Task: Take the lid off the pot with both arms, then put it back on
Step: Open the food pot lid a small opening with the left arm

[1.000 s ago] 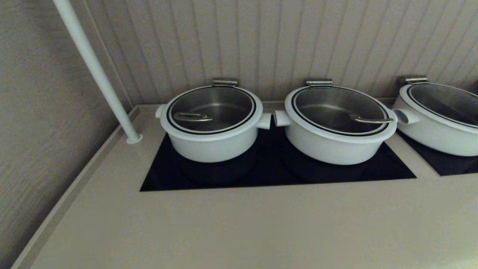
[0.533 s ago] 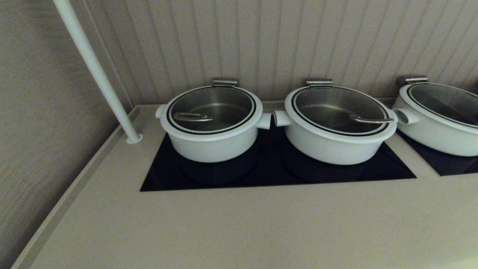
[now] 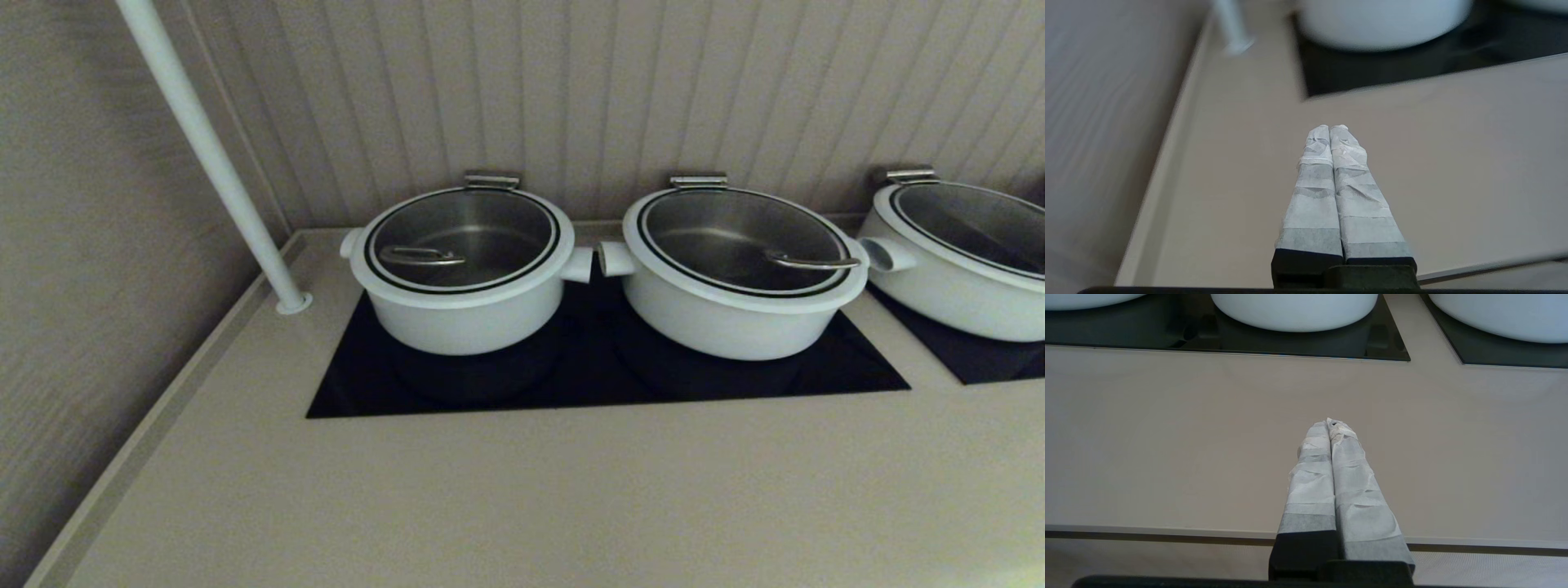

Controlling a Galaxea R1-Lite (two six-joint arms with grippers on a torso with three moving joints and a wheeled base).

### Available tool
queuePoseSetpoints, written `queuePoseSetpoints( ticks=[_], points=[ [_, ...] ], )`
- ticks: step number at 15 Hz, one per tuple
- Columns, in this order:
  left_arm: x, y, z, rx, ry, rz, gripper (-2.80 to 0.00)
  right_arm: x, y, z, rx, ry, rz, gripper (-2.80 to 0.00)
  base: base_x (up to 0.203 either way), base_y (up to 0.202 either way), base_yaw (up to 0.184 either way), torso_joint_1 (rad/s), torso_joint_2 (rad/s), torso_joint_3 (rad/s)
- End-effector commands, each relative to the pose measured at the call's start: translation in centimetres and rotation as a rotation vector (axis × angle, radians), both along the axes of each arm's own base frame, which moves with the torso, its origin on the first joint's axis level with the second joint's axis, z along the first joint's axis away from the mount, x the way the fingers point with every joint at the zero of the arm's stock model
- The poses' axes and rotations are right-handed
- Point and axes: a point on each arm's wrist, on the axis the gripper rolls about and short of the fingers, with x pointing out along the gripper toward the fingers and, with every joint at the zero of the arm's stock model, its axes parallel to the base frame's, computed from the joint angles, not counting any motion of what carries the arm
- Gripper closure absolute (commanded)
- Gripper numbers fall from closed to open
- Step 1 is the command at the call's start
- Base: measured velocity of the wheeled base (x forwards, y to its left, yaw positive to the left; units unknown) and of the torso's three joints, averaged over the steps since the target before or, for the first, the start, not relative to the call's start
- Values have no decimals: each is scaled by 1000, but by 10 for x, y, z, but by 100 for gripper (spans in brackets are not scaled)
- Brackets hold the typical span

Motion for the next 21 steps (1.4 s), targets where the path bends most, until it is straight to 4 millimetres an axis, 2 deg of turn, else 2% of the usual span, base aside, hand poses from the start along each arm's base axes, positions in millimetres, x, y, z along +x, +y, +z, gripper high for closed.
queuePoseSetpoints(
  ticks=[1, 3, 7, 13, 17, 21],
  points=[
    [-6, -2, 14, 11, -49, -91, 0, 0, 0, 0, -1, 2, 1, 0, 0, 0, 0, 0, 0, 0],
    [-8, -4, 20, 24, -67, -169, 0, 0, 0, 0, -1, 1, 1, 0, 0, 0, 0, 0, 0, 0],
    [-6, -4, 31, 36, -60, -189, 0, 0, 0, 0, -7, 1, 2, 0, 0, 0, 0, 0, 0, 0],
    [10, -4, 87, 35, -17, -203, 0, 0, 0, 0, -5, 3, 2, 0, 0, 0, 0, 0, 0, 0],
    [27, -6, 121, 44, -1, -302, 0, 0, 0, 0, -4, 3, 2, 0, 0, 0, 0, 0, 0, 0],
    [61, -7, 137, 55, 2, -335, 0, 0, 0, 0, -7, 2, 2, 0, 0, 0, 0, 0, 0, 0]
  ],
)
